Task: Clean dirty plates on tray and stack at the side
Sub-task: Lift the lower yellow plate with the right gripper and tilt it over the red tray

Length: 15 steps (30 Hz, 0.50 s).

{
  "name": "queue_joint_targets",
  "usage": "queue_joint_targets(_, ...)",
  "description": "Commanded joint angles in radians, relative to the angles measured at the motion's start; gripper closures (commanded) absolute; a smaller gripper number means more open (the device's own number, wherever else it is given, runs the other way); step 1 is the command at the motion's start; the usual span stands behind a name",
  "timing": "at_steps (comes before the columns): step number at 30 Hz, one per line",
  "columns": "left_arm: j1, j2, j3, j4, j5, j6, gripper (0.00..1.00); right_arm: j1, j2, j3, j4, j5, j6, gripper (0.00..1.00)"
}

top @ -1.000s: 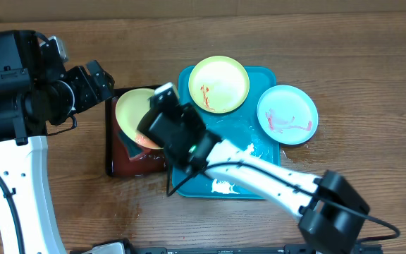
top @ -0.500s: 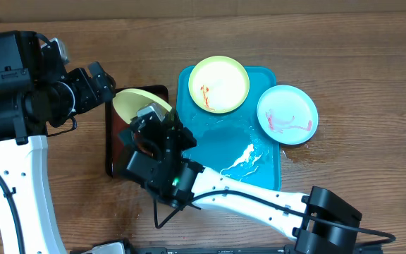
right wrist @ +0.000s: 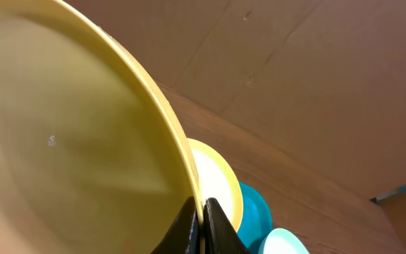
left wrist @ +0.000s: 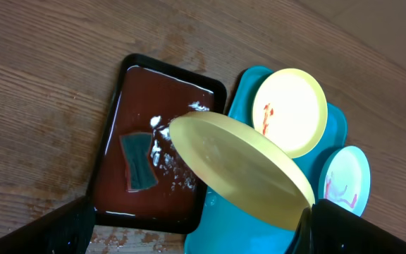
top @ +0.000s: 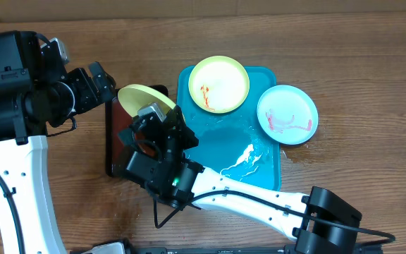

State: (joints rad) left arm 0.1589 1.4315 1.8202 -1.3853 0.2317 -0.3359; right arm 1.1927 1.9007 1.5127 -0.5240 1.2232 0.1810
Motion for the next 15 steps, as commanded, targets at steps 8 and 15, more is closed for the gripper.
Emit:
queue_joint_targets(8, 0.006, 0.002, 0.017, -0.001, -0.006, 0.023, 0.02, 0.0, -0.027, 0.019, 0.007, 0.032, 0.0, 0.96)
queue_joint_targets(15, 0.006, 0.002, 0.017, -0.003, -0.006, 0.033, 0.07, -0.04, -0.027, 0.019, -0.052, -0.171, 0.072, 0.96)
